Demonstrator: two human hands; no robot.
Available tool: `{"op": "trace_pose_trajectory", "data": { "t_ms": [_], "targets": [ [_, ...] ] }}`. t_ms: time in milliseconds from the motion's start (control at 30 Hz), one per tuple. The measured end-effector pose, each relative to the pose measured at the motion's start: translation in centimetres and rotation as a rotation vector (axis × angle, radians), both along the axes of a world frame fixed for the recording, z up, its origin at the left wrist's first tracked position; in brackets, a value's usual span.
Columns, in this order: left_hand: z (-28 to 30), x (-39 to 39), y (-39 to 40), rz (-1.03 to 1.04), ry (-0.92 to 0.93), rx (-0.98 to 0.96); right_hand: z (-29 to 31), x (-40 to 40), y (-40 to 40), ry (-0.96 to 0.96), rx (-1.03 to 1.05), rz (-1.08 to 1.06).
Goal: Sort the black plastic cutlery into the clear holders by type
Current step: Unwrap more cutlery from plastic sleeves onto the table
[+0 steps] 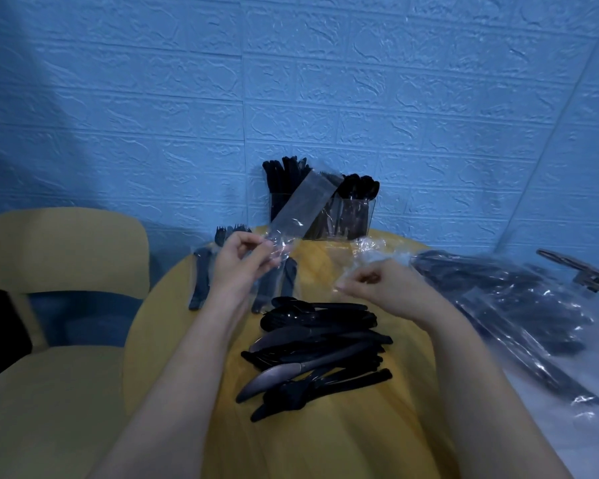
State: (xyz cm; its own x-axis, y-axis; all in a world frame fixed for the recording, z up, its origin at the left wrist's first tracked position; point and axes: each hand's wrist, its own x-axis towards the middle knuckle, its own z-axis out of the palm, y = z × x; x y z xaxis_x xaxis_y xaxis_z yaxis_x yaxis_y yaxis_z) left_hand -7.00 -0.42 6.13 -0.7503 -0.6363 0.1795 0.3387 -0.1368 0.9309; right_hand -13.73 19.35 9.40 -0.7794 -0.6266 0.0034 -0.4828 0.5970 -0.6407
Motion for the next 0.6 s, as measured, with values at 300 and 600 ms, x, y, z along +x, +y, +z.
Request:
{"op": "trace_pose_trajectory", "data": {
  "t_ms": [300, 600],
  "targets": [
    [0.1, 0.3, 1.1, -0.256, -0.077, -0.317, -1.5, 0.8, -3.9, -0.205, -0.667, -0.158],
    [-3.1, 0.4, -3.1, 0.265, -0.622, -0.866, -3.5, -3.4, 0.0, 0.162, -0.280, -0.559]
  ]
}}
